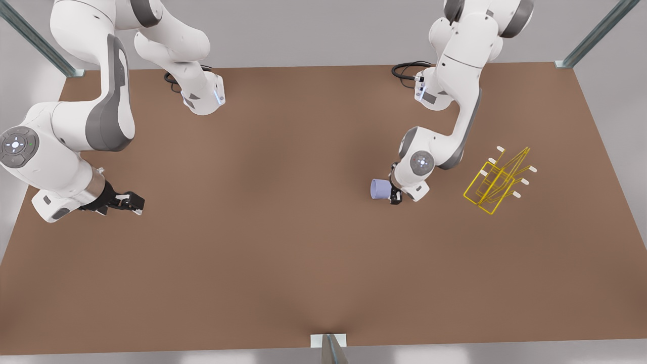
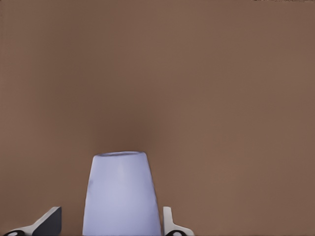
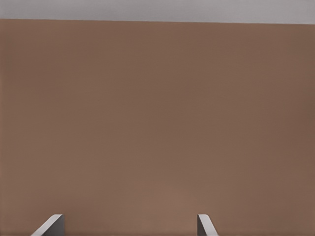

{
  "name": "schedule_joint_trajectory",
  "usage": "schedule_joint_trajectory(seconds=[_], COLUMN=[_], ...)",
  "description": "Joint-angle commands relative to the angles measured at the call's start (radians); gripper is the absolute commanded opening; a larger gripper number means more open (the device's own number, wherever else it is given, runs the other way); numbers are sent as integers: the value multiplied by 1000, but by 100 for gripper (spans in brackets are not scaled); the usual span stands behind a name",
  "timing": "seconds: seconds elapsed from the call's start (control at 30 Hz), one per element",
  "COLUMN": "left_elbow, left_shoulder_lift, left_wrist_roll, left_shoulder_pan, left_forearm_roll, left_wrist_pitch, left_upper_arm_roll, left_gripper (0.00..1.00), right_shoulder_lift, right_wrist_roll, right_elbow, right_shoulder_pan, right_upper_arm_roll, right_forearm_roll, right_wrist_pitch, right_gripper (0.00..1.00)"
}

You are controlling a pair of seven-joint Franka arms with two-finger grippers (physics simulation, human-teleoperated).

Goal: Place the cup on the cup holder

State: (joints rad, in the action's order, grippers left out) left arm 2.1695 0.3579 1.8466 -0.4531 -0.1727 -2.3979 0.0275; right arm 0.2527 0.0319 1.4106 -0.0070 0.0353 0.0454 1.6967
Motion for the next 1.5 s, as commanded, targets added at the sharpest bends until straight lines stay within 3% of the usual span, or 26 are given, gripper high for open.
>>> schedule_joint_trajectory(seconds=[0.0, 0.67, 0.7, 0.73, 0.9, 1.0, 1.1, 1.13, 1.17, 1.23, 1.33, 1.47], left_elbow=[0, -2, -3, -3, -8, -118, -457, -479, -476, -459, -398, -376], left_shoulder_lift=[7, 110, 108, 108, 58, 78, 85, 85, 76, 78, 179, 329], left_wrist_roll=[197, 190, 192, 192, 183, 198, 226, 227, 226, 187, 166, 102], left_shoulder_pan=[1, -10, -10, -9, -9, -3, -1, -12, -99, -470, -881, -1145], left_forearm_roll=[-1, 5, 4, 5, 5, -1, 91, 145, 180, 179, 180, 182], left_wrist_pitch=[-29, -69, -69, -67, -15, 146, 577, 595, 595, 600, 602, 675], left_upper_arm_roll=[0, 17, 17, 17, 15, 15, -47, -69, -164, -635, -1050, -1317], left_gripper=[100, 100, 86, 63, 63, 63, 64, 64, 64, 64, 64, 64], right_shoulder_lift=[-1, 5, 5, 5, 5, 3, 3, 5, 5, 5, 5, 5], right_wrist_roll=[-17, -18, -18, -17, -18, -18, -17, -17, -18, -18, -18, -33], right_elbow=[-1, -2, -2, -2, -2, -2, -2, -2, -2, -2, -2, -1], right_shoulder_pan=[1, 1, 2, 2, 2, 2, 18, 18, 19, 18, 18, 18], right_upper_arm_roll=[0, 0, 0, 0, 0, 2, 0, 0, 0, 0, -2, -2], right_forearm_roll=[-1, -1, -1, -1, -2, -2, -1, -1, -2, -1, -1, 4], right_wrist_pitch=[3, 5, 5, 5, 5, 5, 4, 5, 5, 5, 5, -6], right_gripper=[100, 100, 100, 100, 100, 100, 100, 100, 100, 100, 100, 100])
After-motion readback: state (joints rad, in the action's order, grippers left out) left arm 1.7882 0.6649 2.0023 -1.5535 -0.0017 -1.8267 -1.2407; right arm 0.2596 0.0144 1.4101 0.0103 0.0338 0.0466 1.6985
